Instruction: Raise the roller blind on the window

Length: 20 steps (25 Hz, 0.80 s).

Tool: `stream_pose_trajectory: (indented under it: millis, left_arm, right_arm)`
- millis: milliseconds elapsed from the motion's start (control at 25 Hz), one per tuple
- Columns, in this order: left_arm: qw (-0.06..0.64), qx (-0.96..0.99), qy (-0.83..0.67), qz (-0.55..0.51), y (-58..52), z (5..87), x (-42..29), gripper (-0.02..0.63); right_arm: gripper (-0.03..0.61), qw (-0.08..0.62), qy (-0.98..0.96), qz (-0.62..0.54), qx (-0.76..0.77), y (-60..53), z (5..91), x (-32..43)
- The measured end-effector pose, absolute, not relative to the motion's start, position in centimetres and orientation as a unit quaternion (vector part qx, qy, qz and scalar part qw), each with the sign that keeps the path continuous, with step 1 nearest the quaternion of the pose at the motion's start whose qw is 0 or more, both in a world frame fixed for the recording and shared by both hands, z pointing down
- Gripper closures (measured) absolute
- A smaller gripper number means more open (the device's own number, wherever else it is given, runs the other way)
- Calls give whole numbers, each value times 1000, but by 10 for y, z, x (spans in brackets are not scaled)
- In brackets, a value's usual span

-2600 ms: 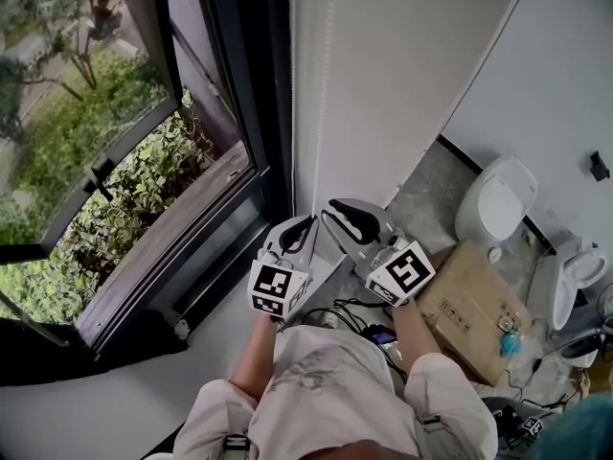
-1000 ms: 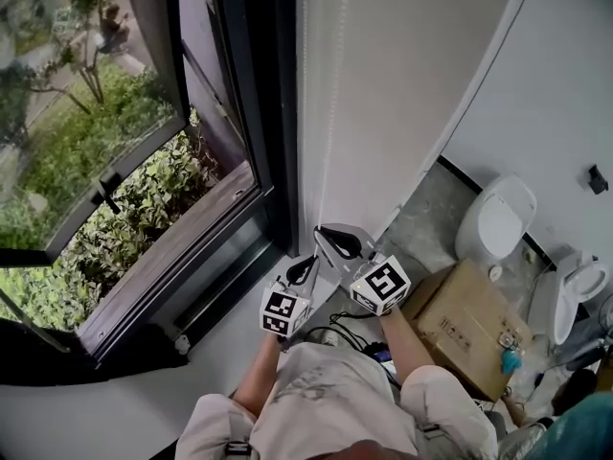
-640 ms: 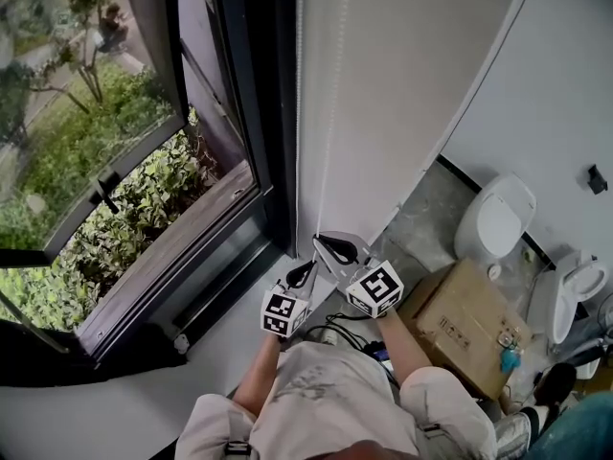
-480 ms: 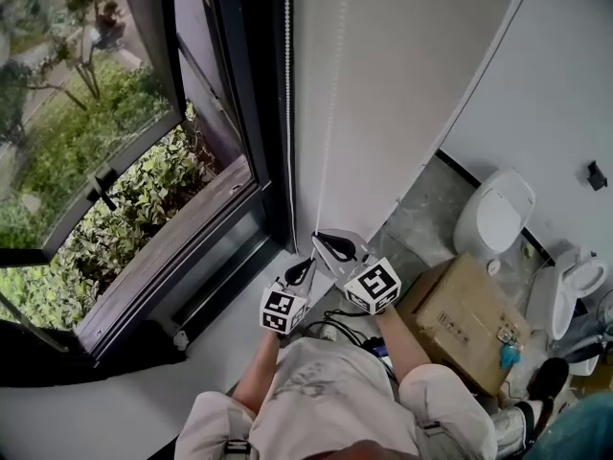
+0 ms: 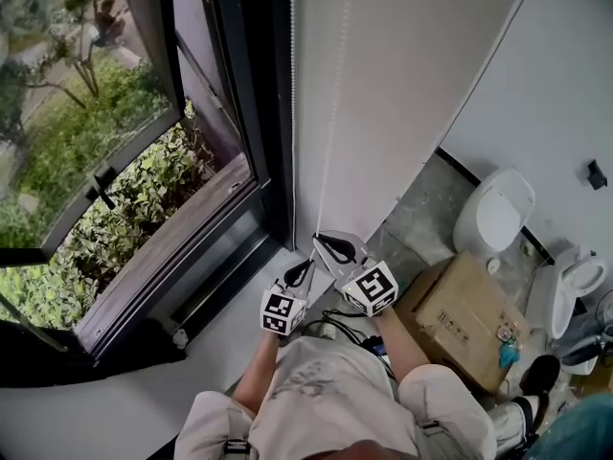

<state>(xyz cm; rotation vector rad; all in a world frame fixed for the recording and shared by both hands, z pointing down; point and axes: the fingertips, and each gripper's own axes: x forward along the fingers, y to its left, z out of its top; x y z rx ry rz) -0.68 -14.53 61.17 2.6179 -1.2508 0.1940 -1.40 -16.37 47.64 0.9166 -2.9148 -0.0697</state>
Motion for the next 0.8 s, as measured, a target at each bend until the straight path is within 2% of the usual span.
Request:
stream_pose_trajectory:
  millis: [440, 800]
  left_arm:
    - [120, 887, -442, 59, -136, 596, -24, 583]
    - [107, 885, -451, 29, -140, 558, -36, 580]
  right_arm:
    - [555, 48, -938, -37, 343, -161, 478, 1]
    - [486, 44, -924, -44, 376, -163, 469, 21]
